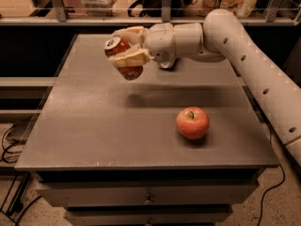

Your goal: Place coke can upright

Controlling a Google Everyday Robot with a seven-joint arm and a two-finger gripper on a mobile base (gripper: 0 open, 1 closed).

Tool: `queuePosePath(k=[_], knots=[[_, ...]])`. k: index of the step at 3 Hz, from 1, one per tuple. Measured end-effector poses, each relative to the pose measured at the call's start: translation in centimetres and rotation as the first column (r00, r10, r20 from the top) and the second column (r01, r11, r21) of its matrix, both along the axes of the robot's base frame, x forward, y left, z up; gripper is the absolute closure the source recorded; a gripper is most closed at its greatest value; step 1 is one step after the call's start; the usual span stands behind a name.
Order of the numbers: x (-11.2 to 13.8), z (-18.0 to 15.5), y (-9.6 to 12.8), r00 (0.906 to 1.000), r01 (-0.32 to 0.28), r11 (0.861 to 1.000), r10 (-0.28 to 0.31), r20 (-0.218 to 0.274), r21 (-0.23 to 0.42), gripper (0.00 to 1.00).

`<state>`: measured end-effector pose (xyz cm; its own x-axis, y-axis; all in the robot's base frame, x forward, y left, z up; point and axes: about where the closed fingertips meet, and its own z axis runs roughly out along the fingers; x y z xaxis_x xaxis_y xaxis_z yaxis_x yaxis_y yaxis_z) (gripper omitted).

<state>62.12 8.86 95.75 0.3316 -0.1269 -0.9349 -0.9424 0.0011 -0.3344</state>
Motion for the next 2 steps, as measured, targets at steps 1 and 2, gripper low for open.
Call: queuePosePath(k=[1,2], knots=[[-0.01,-0.67,-1.26,0.9984,0.044,0.998,-0.042,-0.038,0.047,1.0],[0.04,-1.29,-2.16,0.9954,0.076,0.994,-0.071,-0.064,0.078,1.0]])
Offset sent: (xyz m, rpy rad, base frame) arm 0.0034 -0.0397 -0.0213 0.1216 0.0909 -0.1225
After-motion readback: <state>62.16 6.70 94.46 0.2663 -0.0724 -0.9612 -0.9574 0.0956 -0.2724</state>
